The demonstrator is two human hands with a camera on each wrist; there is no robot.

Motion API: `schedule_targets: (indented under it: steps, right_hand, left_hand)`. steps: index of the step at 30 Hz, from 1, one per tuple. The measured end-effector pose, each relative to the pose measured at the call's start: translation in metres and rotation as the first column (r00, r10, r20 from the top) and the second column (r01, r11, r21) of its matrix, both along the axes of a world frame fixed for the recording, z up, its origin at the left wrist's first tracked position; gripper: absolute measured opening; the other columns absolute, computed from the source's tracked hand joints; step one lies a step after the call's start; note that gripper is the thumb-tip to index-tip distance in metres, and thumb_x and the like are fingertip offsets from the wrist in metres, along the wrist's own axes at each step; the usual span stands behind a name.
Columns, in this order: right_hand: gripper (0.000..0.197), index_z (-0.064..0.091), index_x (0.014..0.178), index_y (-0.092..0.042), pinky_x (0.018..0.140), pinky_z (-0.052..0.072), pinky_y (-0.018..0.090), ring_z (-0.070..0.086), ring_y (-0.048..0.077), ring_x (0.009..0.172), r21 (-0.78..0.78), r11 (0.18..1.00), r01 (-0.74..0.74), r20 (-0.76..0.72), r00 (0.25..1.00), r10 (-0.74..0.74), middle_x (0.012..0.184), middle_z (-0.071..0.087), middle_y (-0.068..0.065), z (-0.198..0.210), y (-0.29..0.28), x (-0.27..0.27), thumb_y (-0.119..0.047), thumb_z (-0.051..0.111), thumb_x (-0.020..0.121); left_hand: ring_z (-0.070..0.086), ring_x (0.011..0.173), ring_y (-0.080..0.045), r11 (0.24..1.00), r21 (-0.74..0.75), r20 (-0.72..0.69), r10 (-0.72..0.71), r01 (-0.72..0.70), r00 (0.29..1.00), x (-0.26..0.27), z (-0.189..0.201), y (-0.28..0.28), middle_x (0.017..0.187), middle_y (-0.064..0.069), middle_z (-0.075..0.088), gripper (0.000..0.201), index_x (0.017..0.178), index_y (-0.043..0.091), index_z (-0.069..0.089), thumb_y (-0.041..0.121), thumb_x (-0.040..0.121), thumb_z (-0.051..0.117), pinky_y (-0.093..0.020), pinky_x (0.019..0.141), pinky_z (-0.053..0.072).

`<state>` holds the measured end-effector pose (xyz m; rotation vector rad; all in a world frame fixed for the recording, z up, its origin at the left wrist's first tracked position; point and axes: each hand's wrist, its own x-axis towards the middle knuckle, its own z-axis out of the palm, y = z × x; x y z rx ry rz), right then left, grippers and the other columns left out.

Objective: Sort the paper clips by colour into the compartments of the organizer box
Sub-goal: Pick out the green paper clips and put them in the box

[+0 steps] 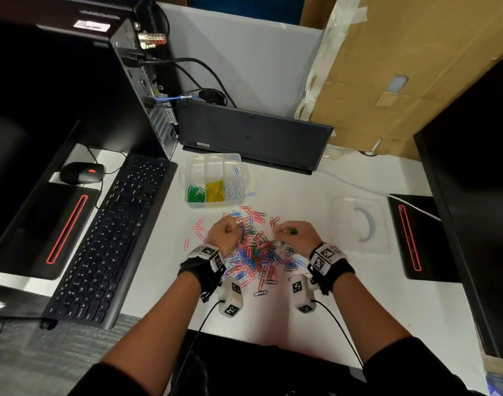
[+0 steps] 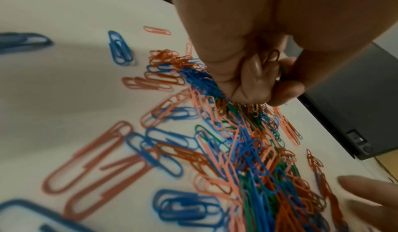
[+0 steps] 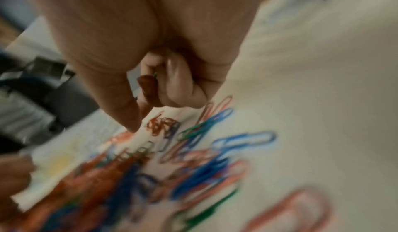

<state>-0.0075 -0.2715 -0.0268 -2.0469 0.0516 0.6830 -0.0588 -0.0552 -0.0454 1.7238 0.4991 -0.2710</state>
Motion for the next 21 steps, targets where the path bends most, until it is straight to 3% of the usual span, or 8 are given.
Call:
schedule_targets:
  steps: [3,8,11,13,15,17,19,21]
  right_hand:
    - [0.014,0.075,0.079,-0.024,0.061,0.046,0.021,0.048,0.006,0.057,-0.176,0.971,-0.161,0.179,0.965,0.193,0.061,0.053,-0.008,-0.006,-0.003,0.000,-0.010,0.079,0.077]
    - [0.014,0.070,0.073,-0.030,0.061,0.040,0.021,0.048,0.001,0.057,-0.267,0.933,-0.243,0.207,0.931,0.302,0.059,0.052,-0.016,-0.012,0.000,0.000,-0.024,0.082,0.077]
    - [0.014,0.069,0.072,-0.024,0.058,0.039,0.020,0.046,0.002,0.054,-0.244,0.936,-0.255,0.196,0.932,0.305,0.058,0.052,-0.015,-0.010,-0.001,0.001,-0.028,0.082,0.077]
    - [0.015,0.070,0.074,-0.019,0.052,0.038,0.014,0.044,-0.001,0.048,-0.159,0.964,-0.213,0.184,0.953,0.240,0.053,0.051,-0.015,-0.006,-0.006,0.002,-0.028,0.081,0.079]
    - [0.014,0.071,0.077,-0.017,0.052,0.038,0.010,0.048,-0.004,0.050,-0.091,0.983,-0.161,0.150,0.973,0.173,0.055,0.055,-0.016,-0.001,-0.014,0.002,-0.028,0.078,0.082]
    - [0.016,0.071,0.078,-0.016,0.054,0.040,0.012,0.051,-0.004,0.052,-0.040,0.991,-0.128,0.085,0.988,0.131,0.057,0.058,-0.015,0.002,-0.023,0.001,-0.029,0.073,0.087]
    - [0.020,0.066,0.073,-0.013,0.047,0.037,0.018,0.045,0.005,0.048,0.049,0.997,-0.052,-0.054,0.997,0.055,0.055,0.051,-0.010,0.004,-0.034,-0.001,-0.021,0.067,0.091]
    - [0.027,0.054,0.066,-0.010,0.045,0.029,0.023,0.036,0.014,0.051,0.172,0.980,0.101,-0.220,0.974,-0.061,0.059,0.043,0.002,0.004,-0.045,-0.005,-0.008,0.057,0.093]
  left_hand:
    - [0.036,0.044,-0.016,0.998,-0.042,-0.047,0.036,-0.038,0.998,0.002,0.001,-0.001,0.058,-0.010,0.047,0.024,0.082,0.017,0.039,-0.005,0.090,0.046,-0.021,0.042,0.028]
    - [0.034,0.036,-0.006,0.992,-0.102,-0.089,0.068,-0.077,0.994,0.005,0.012,-0.008,0.063,-0.008,0.048,0.032,0.096,0.017,0.049,-0.007,0.096,0.027,-0.016,0.038,0.026]
    - [0.025,0.036,-0.006,0.981,-0.169,-0.118,0.080,-0.100,0.990,0.006,0.017,-0.012,0.058,-0.005,0.033,0.039,0.086,0.014,0.053,-0.006,0.095,0.021,-0.015,0.038,0.020]
    - [0.027,0.038,-0.007,0.989,-0.129,-0.127,0.054,-0.070,0.990,0.008,0.018,-0.014,0.057,-0.003,0.034,0.040,0.077,0.014,0.058,-0.002,0.094,0.026,-0.018,0.041,0.022]
    - [0.044,0.049,-0.009,0.997,0.037,-0.102,-0.066,0.070,0.993,0.007,0.018,-0.019,0.060,0.002,0.049,0.034,0.072,0.020,0.063,0.007,0.093,0.039,-0.024,0.049,0.036]
    - [0.056,0.066,-0.008,0.948,0.176,-0.059,-0.259,0.265,0.964,0.003,0.020,-0.028,0.070,0.011,0.059,0.025,0.074,0.026,0.067,0.016,0.092,0.052,-0.025,0.063,0.043]
    - [0.052,0.061,0.002,0.873,0.259,-0.011,-0.425,0.413,0.905,-0.003,0.021,-0.041,0.064,0.018,0.055,0.015,0.081,0.026,0.072,0.017,0.087,0.062,-0.016,0.061,0.042]
    - [0.046,0.051,0.001,0.799,0.327,0.050,-0.549,0.505,0.835,-0.008,0.022,-0.055,0.053,0.016,0.047,0.008,0.085,0.023,0.076,0.018,0.080,0.071,-0.011,0.053,0.037]
